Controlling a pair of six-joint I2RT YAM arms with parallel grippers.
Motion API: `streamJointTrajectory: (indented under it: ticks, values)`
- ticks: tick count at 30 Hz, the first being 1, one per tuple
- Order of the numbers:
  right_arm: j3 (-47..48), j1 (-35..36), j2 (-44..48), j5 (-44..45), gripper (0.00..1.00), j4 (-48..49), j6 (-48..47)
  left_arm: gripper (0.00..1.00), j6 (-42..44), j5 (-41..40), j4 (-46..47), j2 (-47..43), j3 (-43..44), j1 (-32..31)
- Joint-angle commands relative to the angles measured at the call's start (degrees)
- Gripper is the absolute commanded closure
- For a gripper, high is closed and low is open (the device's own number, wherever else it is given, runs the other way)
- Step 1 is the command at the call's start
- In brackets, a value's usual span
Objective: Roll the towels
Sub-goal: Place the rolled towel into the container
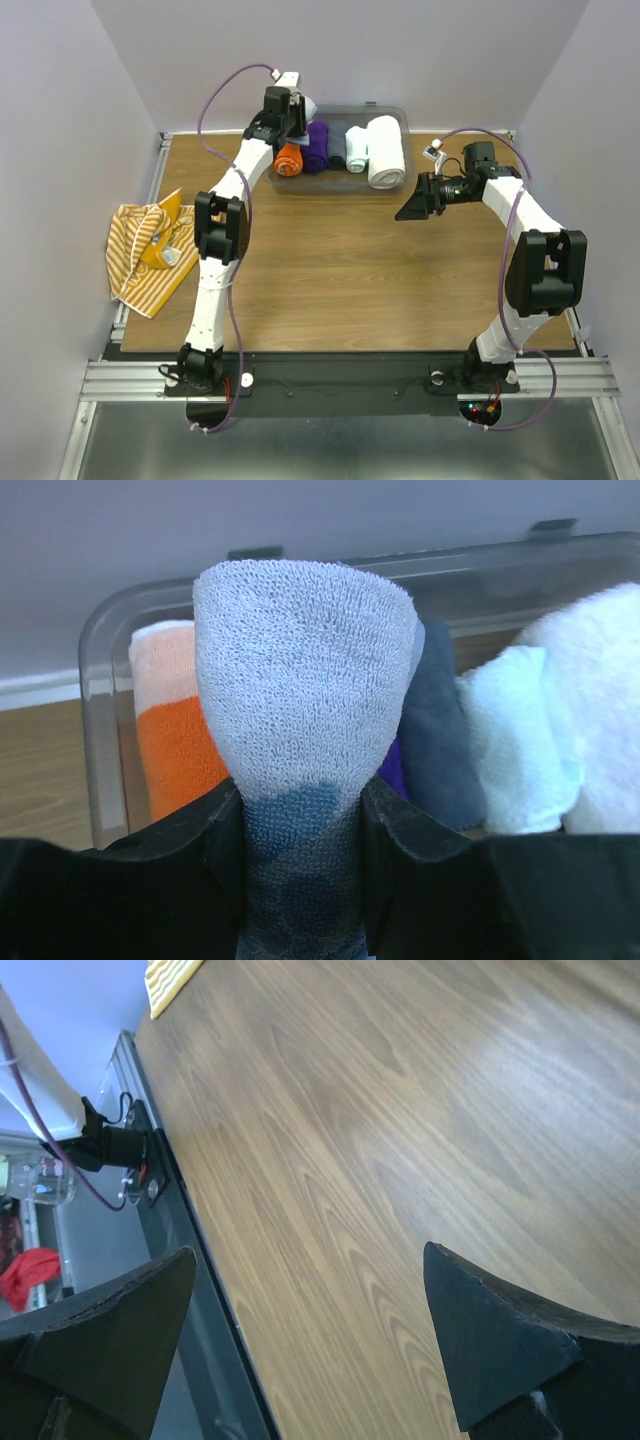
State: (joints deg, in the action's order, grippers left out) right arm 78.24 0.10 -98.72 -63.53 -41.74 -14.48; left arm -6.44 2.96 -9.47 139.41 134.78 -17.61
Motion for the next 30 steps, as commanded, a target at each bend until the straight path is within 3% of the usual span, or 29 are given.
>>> streamJointTrajectory:
  ticks: [1,12,26,30]
  values:
    - [-1.51,0.17,-1.04,-1.07,0.00,0.60,-0.02,1.00,-7.96,-2.52,9.11,0.33,2.60,-0.24]
    - [-1.33,0.17,-3.67,-1.07,0.00,0.78,-0.11,1.00,-15.62,-6.48,12.45,5.34,1.10,-0.76]
    - [-1.68,0.08,-5.08,-0.19,0.00,0.87,-0.55,1.00,-15.10,-7.70,12.20,9.73,0.75,-1.38]
    - [-1.68,0.16,-5.70,-0.89,0.00,0.95,-0.37,0.85,-13.95,-8.67,11.85,11.05,1.10,-1.38]
